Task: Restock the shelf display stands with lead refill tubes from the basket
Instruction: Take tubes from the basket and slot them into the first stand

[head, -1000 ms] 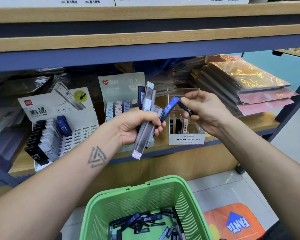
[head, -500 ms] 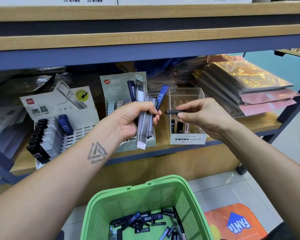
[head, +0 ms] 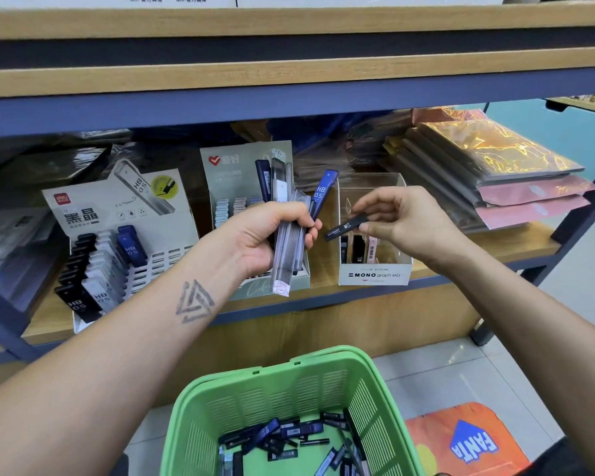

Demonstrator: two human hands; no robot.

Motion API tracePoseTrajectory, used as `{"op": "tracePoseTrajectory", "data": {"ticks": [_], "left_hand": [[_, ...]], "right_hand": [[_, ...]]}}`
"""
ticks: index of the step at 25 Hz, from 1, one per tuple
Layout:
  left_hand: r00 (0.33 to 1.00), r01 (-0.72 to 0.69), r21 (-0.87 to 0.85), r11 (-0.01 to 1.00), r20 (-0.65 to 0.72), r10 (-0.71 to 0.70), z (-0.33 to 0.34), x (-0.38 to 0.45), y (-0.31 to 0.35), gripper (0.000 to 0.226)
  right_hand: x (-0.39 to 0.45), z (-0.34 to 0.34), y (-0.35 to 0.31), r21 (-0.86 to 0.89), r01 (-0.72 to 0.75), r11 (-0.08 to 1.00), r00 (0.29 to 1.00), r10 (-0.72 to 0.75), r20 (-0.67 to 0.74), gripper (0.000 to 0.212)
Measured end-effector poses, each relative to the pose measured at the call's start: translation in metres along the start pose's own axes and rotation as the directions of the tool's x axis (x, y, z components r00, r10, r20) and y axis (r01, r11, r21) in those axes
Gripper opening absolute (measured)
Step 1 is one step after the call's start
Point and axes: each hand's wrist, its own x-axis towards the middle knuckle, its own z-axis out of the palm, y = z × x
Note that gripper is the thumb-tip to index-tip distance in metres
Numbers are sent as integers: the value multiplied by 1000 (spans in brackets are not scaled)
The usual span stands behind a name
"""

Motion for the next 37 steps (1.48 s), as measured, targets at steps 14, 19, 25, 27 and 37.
{"op": "tracePoseTrajectory", "data": {"ticks": [14, 19, 25, 27, 37], "left_hand": [[1000, 16, 15, 1000, 23, -16, 0, 0, -2, 18], [999, 11, 25, 1000, 39, -12, -1, 1, -3, 20], [999, 18, 31, 999, 51, -20, -2, 4, -6, 20], [998, 20, 37, 999, 52, -22, -3, 4, -6, 20], [967, 17, 229, 973, 242, -74, -5, -1, -21, 28]], "right_hand": [[3, 26, 12, -589, 20, 808, 992, -88, -87, 11], [3, 39, 15, -736, 43, 675, 988, -139, -70, 10], [7, 52, 32, -838, 14, 546, 984, -154, -84, 11], [8, 51, 36, -849, 37, 527, 977, -199, -81, 11], [1, 30, -12, 597, -244, 764, 969, 220, 114, 20]]}}
